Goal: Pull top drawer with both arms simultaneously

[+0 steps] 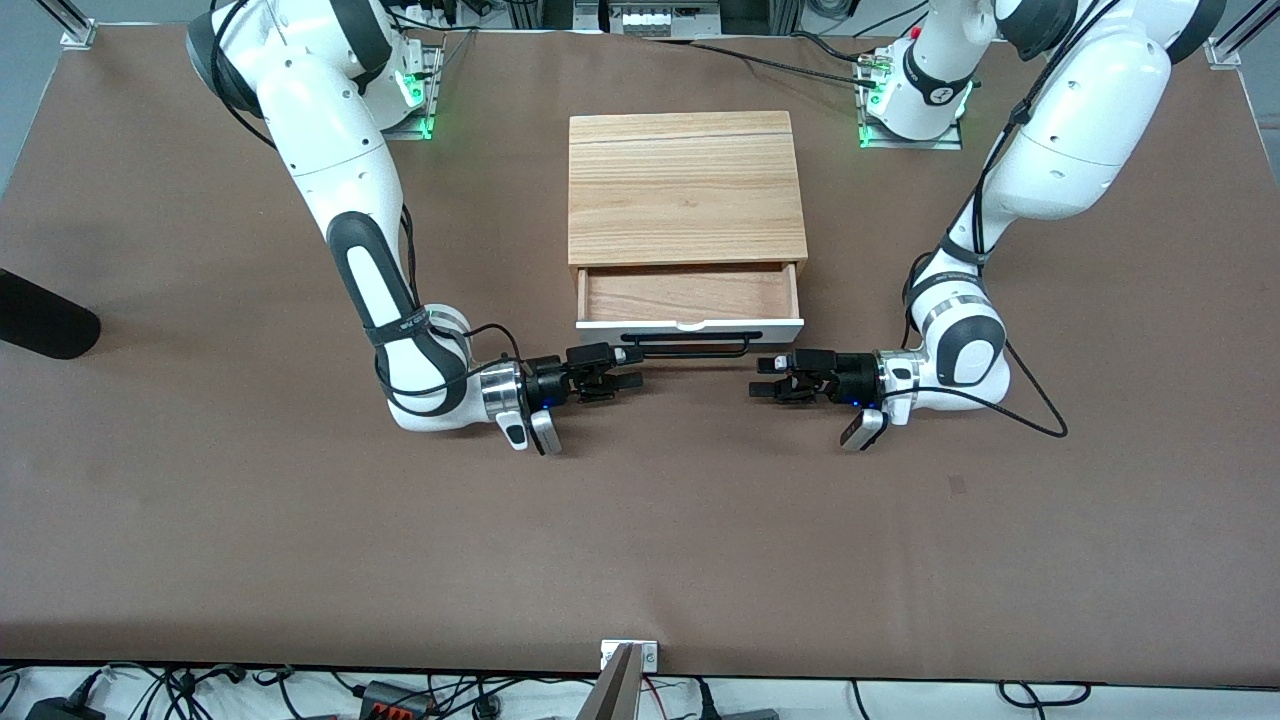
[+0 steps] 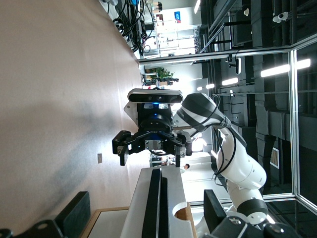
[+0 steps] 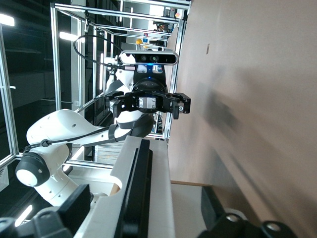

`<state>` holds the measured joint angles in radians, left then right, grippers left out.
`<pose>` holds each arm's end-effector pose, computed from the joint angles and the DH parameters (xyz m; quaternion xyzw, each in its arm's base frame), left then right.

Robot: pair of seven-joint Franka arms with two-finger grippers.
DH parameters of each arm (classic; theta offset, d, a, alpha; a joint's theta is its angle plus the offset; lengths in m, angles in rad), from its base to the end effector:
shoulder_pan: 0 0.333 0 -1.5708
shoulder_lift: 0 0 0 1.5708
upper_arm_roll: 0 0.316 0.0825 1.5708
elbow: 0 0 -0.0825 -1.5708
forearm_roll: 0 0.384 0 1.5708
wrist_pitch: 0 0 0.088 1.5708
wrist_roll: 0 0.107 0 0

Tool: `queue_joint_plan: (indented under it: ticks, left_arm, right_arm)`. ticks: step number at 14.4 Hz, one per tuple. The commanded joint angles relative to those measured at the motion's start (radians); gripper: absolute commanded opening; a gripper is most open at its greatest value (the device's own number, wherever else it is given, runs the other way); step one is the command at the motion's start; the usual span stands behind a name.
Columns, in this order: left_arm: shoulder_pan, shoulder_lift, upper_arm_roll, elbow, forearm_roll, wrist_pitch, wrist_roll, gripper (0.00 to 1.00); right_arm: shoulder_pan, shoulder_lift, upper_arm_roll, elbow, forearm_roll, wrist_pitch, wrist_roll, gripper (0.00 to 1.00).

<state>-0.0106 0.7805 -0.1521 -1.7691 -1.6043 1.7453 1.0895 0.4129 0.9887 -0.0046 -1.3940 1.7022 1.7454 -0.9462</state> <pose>0.6086 -0.1832 0.1555 0.7130 -0.0363 0.0400 0.6991 0.6197 0.3663 0.1474 -0.7121 -0.1160 0.0235 0.6921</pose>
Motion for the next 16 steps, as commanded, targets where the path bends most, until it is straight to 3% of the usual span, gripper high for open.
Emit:
queue_joint_plan:
  ticks: [1,6,8,12,14,16]
  left_arm:
    - [0.003,-0.006,0.058,0.109,0.178,-0.001,-0.103,1.00]
    - [0.047,-0.072,0.085,0.317,0.710,-0.021,-0.376,1.00]
    - [0.075,-0.081,0.086,0.413,0.913,-0.132,-0.402,1.00]
    - [0.118,-0.216,0.086,0.425,1.318,-0.216,-0.402,1.00]
    - [0.141,-0.295,0.088,0.424,1.434,-0.292,-0.416,1.00]
    - [0.167,-0.369,0.089,0.428,1.463,-0.401,-0.486,1.00]
  right_arm:
    - [-0.002,0.010,-0.005,0.072,-0.009,0.000,0.091,1.00]
    - [0.004,0.007,-0.092,0.191,-0.051,-0.009,0.259,1.00]
    - [0.000,-0.030,-0.130,0.251,-0.189,-0.015,0.354,1.00]
    - [-0.055,-0.102,-0.149,0.250,-0.454,-0.064,0.388,1.00]
    - [-0.077,-0.142,-0.164,0.250,-0.553,-0.105,0.409,1.00]
    - [-0.083,-0.186,-0.192,0.247,-0.666,-0.116,0.418,1.00]
